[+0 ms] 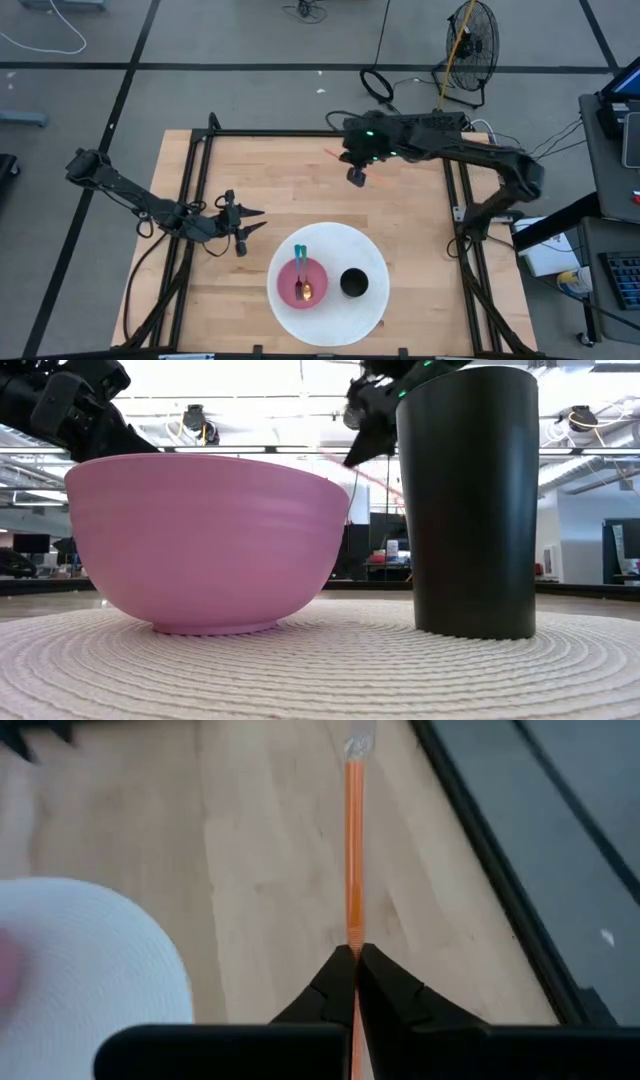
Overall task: Pick & Place Utensil
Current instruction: Put the orange straw into the black cup
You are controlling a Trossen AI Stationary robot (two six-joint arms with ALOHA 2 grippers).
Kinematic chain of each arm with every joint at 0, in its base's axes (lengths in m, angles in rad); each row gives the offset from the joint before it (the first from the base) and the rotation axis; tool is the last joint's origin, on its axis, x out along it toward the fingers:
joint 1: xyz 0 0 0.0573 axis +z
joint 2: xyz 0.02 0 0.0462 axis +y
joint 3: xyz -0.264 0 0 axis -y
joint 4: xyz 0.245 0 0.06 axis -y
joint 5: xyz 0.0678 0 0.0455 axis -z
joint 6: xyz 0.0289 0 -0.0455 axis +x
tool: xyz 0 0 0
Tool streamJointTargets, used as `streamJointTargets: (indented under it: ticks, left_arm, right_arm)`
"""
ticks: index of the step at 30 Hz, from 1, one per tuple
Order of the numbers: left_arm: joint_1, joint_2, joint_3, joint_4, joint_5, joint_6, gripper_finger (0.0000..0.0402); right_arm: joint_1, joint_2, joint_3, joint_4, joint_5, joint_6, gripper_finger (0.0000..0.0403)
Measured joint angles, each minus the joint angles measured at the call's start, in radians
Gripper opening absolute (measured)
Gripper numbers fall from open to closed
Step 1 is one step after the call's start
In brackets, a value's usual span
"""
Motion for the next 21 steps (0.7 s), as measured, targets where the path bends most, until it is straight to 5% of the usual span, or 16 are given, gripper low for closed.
streamJointTargets:
  ticks: [12,21]
  left_arm:
    - [0.003,0.0,0.0,0.088,-0.002,0.048,0.0136]
    - [0.004,0.0,0.0,0.111,-0.002,0.048,0.0136]
  right_arm:
    - [0.054,-0.451,-0.472,0.47,-0.001,0.113,0.0]
    - [0.176,-0.651,-0.696,0.774,-0.001,0.163,0.0]
